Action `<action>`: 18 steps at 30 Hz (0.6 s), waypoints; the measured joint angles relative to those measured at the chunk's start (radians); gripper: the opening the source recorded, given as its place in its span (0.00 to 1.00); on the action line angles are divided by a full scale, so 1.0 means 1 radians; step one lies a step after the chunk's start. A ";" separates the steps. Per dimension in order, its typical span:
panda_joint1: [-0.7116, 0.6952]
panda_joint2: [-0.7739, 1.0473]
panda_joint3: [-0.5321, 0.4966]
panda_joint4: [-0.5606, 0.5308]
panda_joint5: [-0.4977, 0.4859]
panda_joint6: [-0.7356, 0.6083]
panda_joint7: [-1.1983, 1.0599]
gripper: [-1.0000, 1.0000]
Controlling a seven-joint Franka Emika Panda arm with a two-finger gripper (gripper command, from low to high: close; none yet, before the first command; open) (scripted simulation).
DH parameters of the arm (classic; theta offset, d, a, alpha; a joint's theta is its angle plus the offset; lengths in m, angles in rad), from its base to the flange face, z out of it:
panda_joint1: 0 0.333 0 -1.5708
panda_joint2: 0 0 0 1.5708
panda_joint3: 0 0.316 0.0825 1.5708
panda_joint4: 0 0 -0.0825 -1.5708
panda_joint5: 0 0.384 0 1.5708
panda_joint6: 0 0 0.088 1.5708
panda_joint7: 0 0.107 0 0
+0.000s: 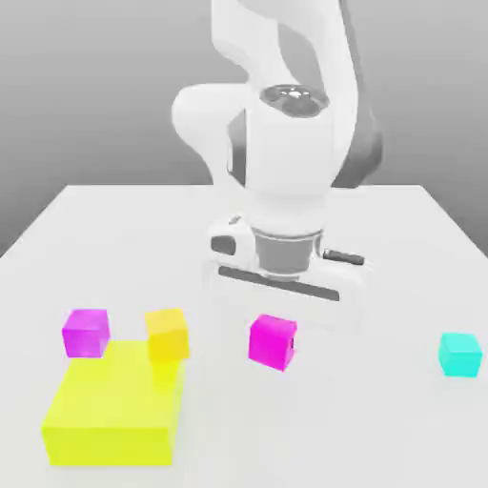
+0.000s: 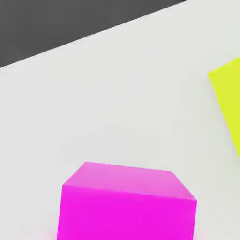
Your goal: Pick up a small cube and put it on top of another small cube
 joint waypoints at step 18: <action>-0.162 -0.067 -0.170 -0.152 -0.027 0.086 -0.143 1.00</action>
